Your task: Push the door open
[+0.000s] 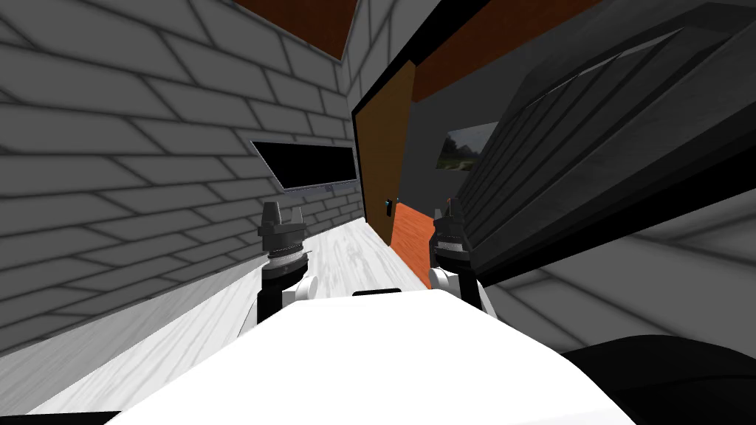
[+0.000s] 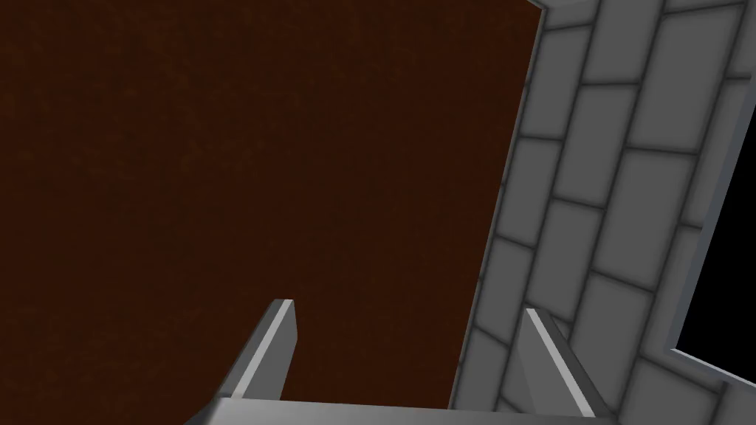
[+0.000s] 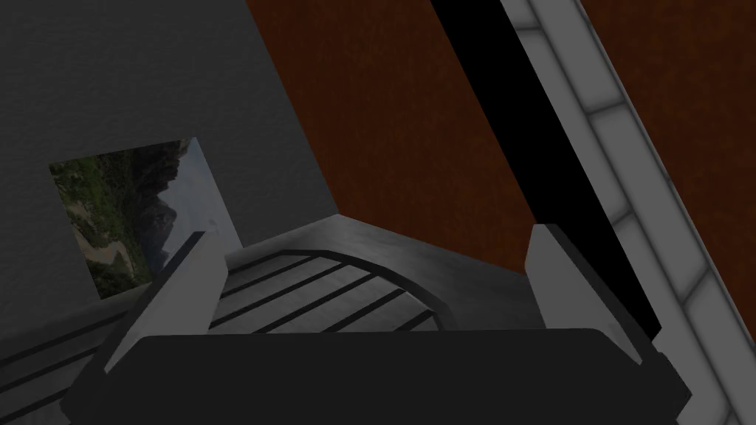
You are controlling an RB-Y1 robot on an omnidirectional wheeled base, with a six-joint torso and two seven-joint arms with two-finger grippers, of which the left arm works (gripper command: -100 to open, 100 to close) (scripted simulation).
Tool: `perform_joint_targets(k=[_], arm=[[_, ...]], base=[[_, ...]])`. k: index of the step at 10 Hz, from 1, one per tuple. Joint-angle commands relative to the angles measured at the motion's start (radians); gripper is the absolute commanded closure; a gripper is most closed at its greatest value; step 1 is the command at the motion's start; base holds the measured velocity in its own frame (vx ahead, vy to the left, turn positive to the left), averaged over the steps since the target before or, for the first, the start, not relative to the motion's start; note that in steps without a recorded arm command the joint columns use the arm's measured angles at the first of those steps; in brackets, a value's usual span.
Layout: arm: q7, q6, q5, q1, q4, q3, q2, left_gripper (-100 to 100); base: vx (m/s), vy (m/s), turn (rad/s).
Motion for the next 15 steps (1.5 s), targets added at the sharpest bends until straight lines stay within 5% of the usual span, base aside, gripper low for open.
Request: perform_joint_targets(k=[1, 15], arm=[[0.001, 0.004, 0.004, -0.02, 0.035, -0.009, 0.01, -100], [0.011, 0.047, 0.055, -0.24, 0.419, -0.11, 0.074, -100]], base=[[0.057, -0.078, -0.072], [0.096, 0.063, -0.104]])
